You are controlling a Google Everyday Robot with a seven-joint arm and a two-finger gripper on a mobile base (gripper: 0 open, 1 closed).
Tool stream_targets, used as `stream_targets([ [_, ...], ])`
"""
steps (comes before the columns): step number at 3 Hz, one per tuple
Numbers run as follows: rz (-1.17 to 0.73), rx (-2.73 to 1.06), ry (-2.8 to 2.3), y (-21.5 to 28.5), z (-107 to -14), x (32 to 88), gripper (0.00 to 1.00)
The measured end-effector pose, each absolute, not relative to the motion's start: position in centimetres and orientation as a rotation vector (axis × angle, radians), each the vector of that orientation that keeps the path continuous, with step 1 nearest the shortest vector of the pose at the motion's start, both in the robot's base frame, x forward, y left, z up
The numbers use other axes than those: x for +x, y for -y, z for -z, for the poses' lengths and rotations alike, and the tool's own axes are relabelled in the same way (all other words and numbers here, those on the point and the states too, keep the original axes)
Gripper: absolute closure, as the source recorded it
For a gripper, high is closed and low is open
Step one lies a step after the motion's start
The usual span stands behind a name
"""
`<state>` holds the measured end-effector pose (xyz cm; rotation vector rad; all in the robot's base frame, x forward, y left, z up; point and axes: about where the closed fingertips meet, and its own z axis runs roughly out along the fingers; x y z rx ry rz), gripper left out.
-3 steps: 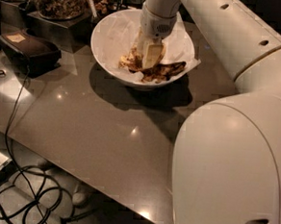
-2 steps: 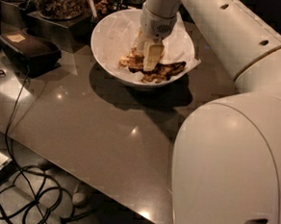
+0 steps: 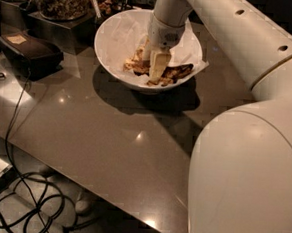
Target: Pick banana from white bowl
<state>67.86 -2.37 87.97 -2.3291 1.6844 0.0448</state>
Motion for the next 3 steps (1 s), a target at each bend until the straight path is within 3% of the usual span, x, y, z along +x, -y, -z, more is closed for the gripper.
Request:
stream_targets([
  [2,-0.050,-2.321,-1.690,2.46,-87.89,67.83,0.92],
  [3,-0.061,-2.273,-1.725,2.82,-88.35,67.50,1.00],
])
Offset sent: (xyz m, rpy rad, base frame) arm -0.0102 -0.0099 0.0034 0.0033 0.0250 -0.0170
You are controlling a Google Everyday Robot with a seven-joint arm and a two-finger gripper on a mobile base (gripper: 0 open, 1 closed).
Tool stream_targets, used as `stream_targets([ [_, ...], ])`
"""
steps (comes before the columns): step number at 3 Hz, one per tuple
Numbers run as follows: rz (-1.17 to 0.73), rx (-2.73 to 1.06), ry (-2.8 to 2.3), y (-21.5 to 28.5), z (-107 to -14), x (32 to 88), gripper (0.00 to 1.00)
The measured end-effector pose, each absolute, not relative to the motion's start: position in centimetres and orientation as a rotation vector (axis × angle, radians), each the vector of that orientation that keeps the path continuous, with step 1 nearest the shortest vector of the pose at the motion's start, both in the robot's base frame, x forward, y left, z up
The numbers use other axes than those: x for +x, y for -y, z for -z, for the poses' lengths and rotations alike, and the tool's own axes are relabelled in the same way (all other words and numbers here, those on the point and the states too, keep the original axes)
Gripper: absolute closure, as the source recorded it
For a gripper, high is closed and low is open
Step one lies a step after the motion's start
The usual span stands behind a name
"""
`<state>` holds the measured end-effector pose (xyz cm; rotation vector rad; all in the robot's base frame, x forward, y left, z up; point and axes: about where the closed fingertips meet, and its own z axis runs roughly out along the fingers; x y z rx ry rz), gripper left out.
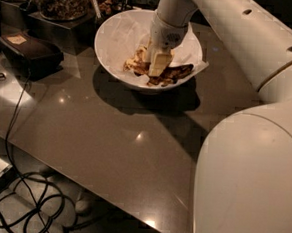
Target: Pick banana from white bowl
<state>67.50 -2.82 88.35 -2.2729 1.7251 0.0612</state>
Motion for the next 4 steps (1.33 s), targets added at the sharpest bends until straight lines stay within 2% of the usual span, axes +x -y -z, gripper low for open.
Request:
stream_targets([
  [4,-0.061,-2.119,-1.782,4.8,-91.8,63.8,1.00],
])
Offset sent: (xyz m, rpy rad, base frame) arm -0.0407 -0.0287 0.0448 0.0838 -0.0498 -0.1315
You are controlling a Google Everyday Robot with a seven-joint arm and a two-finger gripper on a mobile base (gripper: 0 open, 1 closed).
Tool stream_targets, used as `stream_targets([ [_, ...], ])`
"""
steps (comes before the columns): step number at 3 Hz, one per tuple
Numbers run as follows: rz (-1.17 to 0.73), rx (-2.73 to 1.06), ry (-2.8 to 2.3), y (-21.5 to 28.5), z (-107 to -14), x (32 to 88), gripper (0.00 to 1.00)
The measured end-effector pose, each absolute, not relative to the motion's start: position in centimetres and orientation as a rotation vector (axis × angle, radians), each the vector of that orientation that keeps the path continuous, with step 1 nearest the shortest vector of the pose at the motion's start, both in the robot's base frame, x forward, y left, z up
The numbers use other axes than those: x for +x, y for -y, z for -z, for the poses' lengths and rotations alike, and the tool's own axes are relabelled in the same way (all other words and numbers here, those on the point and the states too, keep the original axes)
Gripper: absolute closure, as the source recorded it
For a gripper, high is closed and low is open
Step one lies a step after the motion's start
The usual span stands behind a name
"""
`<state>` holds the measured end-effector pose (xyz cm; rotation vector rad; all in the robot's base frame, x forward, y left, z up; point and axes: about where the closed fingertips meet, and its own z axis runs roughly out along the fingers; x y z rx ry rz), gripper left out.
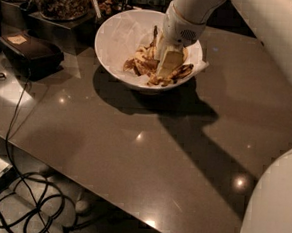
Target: Pick banana from white bowl
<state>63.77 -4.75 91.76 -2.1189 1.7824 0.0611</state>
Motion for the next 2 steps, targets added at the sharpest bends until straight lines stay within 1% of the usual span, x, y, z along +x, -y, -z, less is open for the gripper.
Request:
stream_targets([
  [1,-0.060,-2.111,-1.782,5.2,-92.8,61.6,1.00],
  [2,-0.076,-2.092,-1.782,4.7,-94.6,57.6,1.00],
])
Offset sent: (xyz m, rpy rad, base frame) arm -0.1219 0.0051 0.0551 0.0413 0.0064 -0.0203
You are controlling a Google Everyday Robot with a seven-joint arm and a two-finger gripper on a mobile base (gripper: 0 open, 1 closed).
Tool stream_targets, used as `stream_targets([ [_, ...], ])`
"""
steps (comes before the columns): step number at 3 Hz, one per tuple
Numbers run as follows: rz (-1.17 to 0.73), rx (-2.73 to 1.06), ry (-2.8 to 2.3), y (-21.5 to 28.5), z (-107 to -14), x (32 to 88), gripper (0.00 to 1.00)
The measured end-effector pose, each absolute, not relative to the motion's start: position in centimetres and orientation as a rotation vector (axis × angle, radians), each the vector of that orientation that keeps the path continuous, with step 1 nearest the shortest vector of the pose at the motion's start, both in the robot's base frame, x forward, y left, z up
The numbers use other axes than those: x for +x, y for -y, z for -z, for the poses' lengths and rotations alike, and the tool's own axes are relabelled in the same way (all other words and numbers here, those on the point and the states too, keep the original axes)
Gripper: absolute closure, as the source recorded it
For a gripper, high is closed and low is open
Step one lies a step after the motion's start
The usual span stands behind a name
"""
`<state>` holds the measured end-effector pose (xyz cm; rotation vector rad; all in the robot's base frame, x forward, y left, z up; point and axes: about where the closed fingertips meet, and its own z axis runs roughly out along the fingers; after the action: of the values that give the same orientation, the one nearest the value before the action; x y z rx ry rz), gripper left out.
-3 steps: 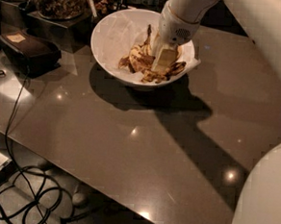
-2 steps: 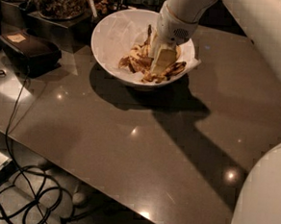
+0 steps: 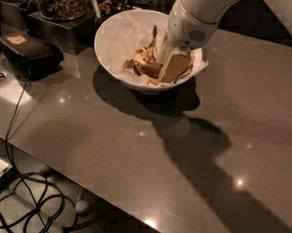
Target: Pick banana from white bowl
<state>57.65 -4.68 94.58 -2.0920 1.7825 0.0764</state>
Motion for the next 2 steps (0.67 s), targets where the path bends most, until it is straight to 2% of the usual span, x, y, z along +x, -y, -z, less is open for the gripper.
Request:
stream_targets([
  [2,-0.066,-2.121,-1.732,2.8,-95.7,55.0,1.00],
])
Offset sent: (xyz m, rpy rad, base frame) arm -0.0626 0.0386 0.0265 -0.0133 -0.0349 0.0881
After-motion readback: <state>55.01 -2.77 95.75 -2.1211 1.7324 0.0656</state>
